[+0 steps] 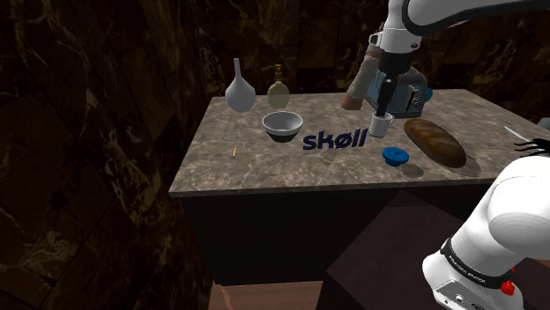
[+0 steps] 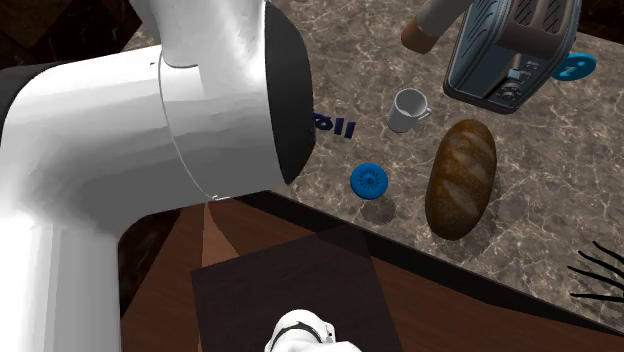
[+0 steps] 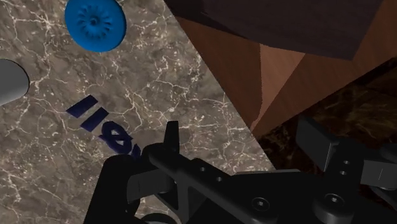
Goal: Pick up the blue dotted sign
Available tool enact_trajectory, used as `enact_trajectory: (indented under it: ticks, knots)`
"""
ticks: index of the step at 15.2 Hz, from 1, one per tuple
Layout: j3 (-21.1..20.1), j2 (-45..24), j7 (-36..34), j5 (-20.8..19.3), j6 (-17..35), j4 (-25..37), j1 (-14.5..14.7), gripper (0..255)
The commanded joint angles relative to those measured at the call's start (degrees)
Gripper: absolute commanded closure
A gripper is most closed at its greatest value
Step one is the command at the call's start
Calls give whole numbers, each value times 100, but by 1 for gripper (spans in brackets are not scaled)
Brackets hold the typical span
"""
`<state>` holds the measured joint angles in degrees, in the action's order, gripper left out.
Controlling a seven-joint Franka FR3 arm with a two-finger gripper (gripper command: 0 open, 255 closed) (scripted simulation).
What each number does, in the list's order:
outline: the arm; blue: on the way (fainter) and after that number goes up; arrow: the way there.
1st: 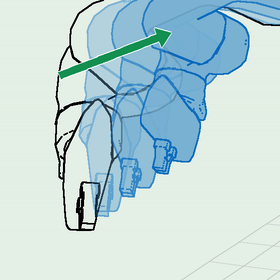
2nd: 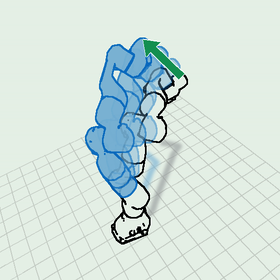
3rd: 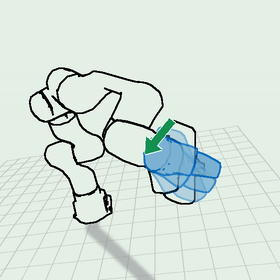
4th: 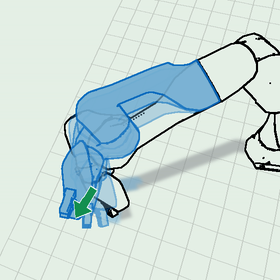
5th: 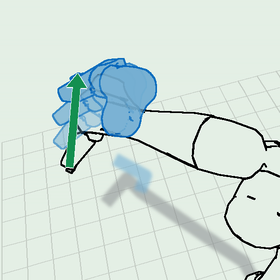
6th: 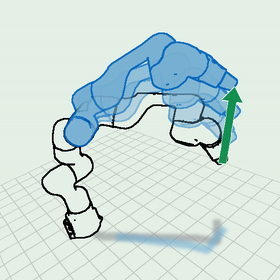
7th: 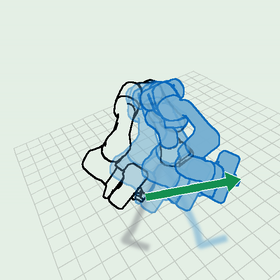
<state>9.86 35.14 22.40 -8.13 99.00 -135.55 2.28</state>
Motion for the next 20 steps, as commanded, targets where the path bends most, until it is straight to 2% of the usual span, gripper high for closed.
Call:
enact_trajectory:
  ticks: [1,10,15,20]
  knots:
    - [196,-374,386,-100,318,48,37,0]
    - [845,-2219,1974,-155,1592,551,231,0]
    - [1029,-3373,2885,75,2151,1088,276,0]
    - [1017,-4548,3761,394,2551,1796,197,0]
